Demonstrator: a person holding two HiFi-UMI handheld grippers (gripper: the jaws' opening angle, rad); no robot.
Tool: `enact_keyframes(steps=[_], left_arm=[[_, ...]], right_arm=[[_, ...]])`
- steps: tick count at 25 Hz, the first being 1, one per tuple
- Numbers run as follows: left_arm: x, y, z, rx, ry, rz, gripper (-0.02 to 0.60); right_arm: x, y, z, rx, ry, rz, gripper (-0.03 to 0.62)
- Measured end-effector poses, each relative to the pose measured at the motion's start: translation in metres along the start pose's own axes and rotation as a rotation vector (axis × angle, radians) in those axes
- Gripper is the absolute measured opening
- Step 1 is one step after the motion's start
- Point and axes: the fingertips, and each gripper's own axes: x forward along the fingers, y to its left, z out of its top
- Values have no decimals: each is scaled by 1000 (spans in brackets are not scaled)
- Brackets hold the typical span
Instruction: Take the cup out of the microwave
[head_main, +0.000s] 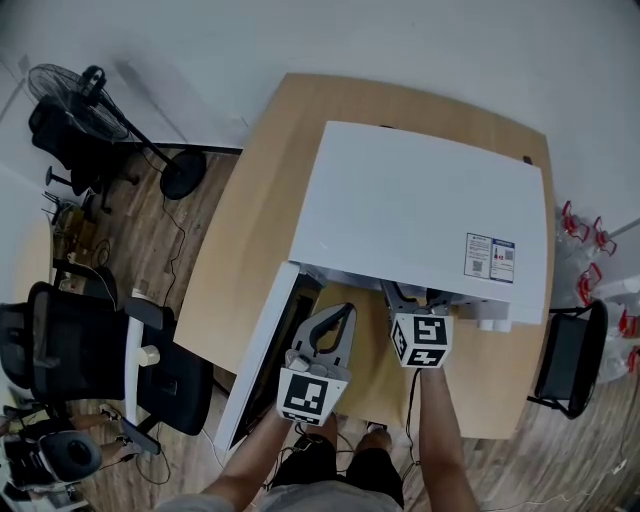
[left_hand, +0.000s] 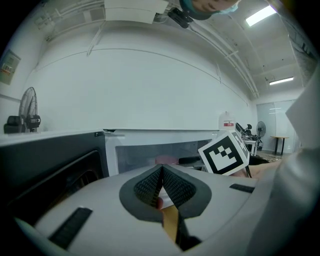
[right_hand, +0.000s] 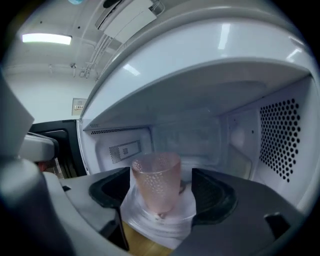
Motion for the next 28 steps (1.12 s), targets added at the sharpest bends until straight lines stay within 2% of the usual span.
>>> enact_keyframes(steps=[18,28], left_arm=[[3,13,-2,-1,4,27,21],[-1,12,3,12,4,29,21]], right_arm=[[21,0,-6,-23,26,1,365],[16,0,-5,-27,19,5,342]])
